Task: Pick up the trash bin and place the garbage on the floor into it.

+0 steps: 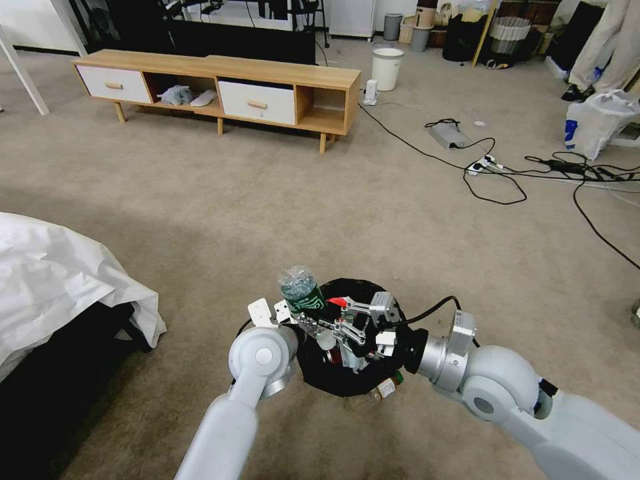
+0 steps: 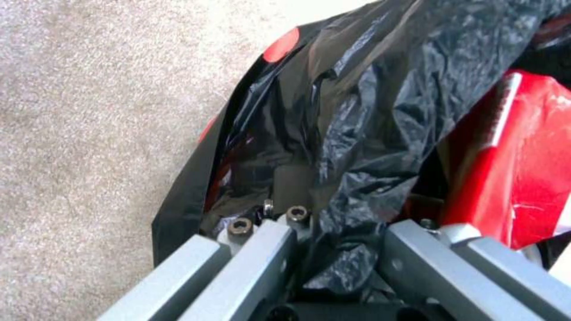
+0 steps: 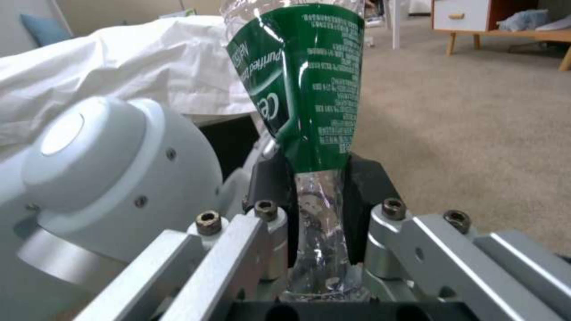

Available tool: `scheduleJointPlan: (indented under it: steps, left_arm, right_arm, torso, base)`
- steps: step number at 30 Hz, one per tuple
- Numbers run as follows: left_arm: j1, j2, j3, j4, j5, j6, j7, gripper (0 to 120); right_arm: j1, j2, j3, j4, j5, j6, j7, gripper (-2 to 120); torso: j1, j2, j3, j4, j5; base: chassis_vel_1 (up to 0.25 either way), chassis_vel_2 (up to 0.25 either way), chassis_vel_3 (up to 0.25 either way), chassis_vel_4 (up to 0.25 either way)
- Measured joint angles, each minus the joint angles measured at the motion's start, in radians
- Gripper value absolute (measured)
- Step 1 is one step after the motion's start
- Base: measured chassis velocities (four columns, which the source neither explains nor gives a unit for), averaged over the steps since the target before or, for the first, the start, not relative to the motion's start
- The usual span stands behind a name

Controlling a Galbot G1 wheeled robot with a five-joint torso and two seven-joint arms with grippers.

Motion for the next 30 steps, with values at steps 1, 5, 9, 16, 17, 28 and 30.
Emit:
scheduleJointPlan:
  steps: [1, 5, 9, 16, 17, 28, 30]
  left_arm:
    - [0.000, 0.000, -0.003, -0.001, -0.004, -0.001, 0.000, 0]
    - [0.001, 0.005, -0.014, -0.012, -0.016, -0.002, 0.000, 0]
    - [0.005, 0.026, -0.029, -0.031, -0.049, -0.004, -0.004, 0]
    - [0.014, 0.053, -0.052, -0.052, -0.086, -0.004, -0.008, 0]
    - [0.018, 0.057, -0.055, -0.056, -0.090, -0.004, -0.008, 0]
    - [0.042, 0.074, -0.072, -0.097, -0.139, -0.002, -0.013, 0]
    - [0.045, 0.075, -0.075, -0.103, -0.148, -0.002, -0.015, 0]
  right_arm:
    - [-0.001, 0.002, -0.002, -0.006, -0.003, 0.001, -0.001, 13]
    - [-0.007, 0.009, -0.003, -0.029, -0.018, 0.008, -0.009, 13]
    - [-0.009, 0.024, -0.009, -0.067, -0.037, 0.020, -0.015, 13]
    - [-0.001, 0.043, -0.009, -0.115, -0.055, 0.035, -0.030, 13]
    - [-0.001, 0.043, -0.009, -0.121, -0.056, 0.038, -0.032, 13]
    - [-0.012, 0.050, -0.002, -0.169, -0.081, 0.056, -0.038, 13]
    - [-0.012, 0.053, -0.003, -0.173, -0.083, 0.056, -0.038, 13]
  torso:
    - [0.000, 0.000, 0.000, 0.0000, -0.0001]
    - [0.000, 0.000, 0.000, -0.0001, -0.0001]
    - [0.000, 0.000, 0.000, 0.0000, 0.0000]
    - [0.000, 0.000, 0.000, 0.0001, 0.0000]
    - [0.000, 0.000, 0.000, 0.0001, -0.0001]
    - [0.000, 0.000, 0.000, 0.0000, 0.0000]
    - [0.000, 0.000, 0.000, -0.0001, 0.0000]
  base:
    - [0.000, 0.000, 0.000, 0.000]
    - [0.000, 0.000, 0.000, 0.000]
    - [0.000, 0.000, 0.000, 0.000]
    - [0.000, 0.000, 0.000, 0.000]
    - [0.000, 0.000, 0.000, 0.000]
    - [0.000, 0.000, 0.000, 0.000]
    - [0.000, 0.000, 0.000, 0.000]
